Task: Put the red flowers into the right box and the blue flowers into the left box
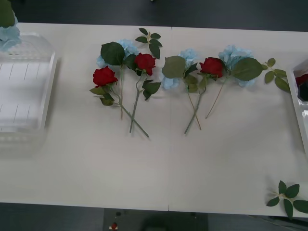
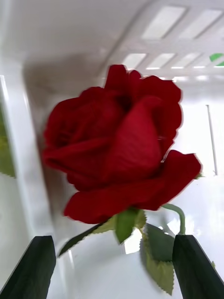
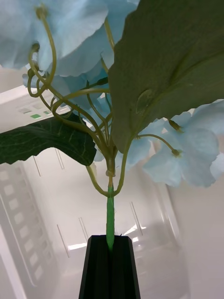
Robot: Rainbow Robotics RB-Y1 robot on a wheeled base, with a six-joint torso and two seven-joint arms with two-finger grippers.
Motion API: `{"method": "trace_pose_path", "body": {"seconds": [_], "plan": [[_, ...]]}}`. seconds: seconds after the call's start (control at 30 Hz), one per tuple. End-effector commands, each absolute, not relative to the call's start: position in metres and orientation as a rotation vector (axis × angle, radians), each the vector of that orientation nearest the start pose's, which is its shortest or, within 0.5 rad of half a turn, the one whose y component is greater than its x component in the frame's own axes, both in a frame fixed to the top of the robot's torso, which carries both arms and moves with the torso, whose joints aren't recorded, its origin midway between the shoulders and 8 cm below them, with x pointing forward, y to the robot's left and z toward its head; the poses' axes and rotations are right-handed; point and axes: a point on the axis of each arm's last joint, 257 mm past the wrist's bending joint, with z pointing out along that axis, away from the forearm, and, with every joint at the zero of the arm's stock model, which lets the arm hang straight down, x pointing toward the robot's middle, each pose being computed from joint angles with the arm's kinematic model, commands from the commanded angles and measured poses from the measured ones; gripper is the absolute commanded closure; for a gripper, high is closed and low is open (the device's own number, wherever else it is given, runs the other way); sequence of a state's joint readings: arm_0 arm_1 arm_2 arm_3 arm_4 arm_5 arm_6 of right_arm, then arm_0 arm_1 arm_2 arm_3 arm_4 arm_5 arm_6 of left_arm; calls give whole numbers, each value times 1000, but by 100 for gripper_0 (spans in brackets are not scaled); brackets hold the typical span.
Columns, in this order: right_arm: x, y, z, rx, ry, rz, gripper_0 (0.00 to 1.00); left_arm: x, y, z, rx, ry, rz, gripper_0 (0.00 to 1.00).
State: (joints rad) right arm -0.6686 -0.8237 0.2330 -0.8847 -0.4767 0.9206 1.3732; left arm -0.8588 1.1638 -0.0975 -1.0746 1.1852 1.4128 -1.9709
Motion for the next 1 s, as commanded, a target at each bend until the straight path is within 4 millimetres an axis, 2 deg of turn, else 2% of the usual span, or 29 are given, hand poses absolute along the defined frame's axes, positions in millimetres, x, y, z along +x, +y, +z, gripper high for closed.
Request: {"method": "trace_pose_path", "body": {"seconds": [0.03, 0.2, 0.27, 0.4, 0.6, 0.77, 1.0], "plan": [[590, -553, -202, 162, 2369, -490, 27, 550, 517, -40, 138, 2402, 45, 100], [596, -537, -201, 91, 2363, -499, 27, 568, 516, -79, 43, 2371, 38, 100], [598, -535, -197, 58, 2355, -517, 27, 577, 515, -89, 16, 2340, 38, 100], [605, -518, -177, -14, 2323, -496, 27, 597, 509, -112, -19, 2263, 53, 100], [603, -487, -146, -69, 2312, -345, 27, 610, 496, -140, -92, 2213, 24, 100], [589, -464, -131, -79, 2346, -183, 27, 618, 492, -144, -148, 2159, -9, 100], [564, -439, -117, -141, 2413, -70, 27, 627, 512, -152, -194, 2068, 21, 100]]}}
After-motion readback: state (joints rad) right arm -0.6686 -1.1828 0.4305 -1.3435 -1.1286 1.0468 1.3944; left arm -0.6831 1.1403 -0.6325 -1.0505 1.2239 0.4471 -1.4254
